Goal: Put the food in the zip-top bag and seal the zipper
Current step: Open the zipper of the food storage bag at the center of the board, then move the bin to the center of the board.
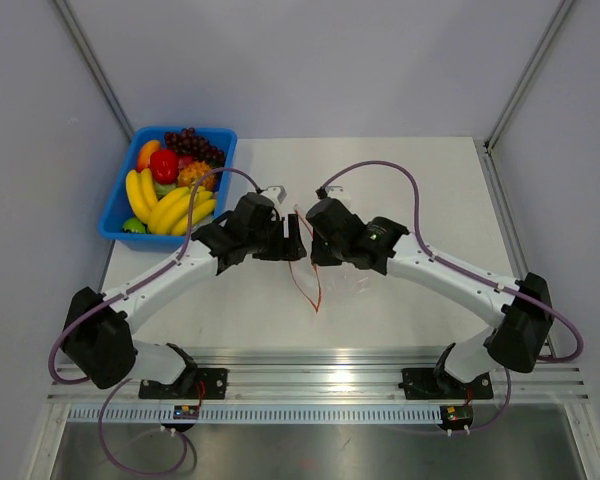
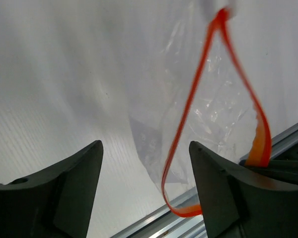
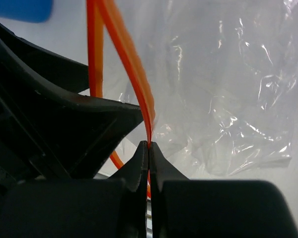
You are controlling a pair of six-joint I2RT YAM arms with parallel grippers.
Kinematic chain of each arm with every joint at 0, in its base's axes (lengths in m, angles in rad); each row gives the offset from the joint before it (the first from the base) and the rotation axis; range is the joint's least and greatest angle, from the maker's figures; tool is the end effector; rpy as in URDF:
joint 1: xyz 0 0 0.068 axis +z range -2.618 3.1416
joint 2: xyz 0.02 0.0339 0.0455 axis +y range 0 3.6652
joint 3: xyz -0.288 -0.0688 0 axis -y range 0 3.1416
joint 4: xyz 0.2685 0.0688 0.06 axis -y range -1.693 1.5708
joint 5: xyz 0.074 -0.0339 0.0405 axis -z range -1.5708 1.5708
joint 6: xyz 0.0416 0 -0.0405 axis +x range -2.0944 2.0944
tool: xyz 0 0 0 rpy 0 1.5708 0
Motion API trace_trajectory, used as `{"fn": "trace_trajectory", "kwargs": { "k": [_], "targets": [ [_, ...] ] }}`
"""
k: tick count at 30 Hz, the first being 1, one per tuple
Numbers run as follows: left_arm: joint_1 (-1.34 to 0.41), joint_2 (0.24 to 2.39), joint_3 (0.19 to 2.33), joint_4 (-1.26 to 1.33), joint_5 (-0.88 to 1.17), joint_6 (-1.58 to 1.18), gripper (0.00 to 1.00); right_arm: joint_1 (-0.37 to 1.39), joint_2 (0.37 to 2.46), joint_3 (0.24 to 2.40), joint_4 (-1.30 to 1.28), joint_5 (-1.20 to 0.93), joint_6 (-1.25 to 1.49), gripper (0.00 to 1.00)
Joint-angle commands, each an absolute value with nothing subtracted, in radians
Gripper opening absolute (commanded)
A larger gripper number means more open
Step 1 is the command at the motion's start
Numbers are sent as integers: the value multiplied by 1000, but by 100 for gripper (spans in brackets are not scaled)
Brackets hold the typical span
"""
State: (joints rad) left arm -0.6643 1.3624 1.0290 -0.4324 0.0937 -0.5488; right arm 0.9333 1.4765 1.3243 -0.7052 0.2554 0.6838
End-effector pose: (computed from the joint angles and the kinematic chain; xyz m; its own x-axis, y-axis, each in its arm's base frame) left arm 0.2472 -0.1985 0.2841 -0.8135 -0.0227 -0.5811 0.2843 0.8562 -0.4314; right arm 0.2121 0.2687 0.3324 -0.7779 -0.0233 -0.6280 -0.2421 0.9333 0.2653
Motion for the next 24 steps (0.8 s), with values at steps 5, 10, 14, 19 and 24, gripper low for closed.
{"fn": "trace_trajectory", "kwargs": {
  "k": [5, 10, 14, 19, 24],
  "targets": [
    [-626, 1327, 1130, -523, 45, -488, 77, 904, 1560, 1457, -686, 233, 667, 0],
    [-603, 1252, 1172, -592, 20, -444, 75, 859, 1566, 1456, -684, 209, 663, 0],
    [-530, 1203, 1209, -655, 9, -394, 76, 821, 1562, 1440, -673, 184, 652, 0],
    [-419, 1201, 1241, -698, -26, -342, 82, 801, 1551, 1420, -649, 153, 641, 0],
    [-348, 1307, 1273, -713, -138, -298, 79, 801, 1533, 1413, -635, 132, 635, 0]
  ]
}}
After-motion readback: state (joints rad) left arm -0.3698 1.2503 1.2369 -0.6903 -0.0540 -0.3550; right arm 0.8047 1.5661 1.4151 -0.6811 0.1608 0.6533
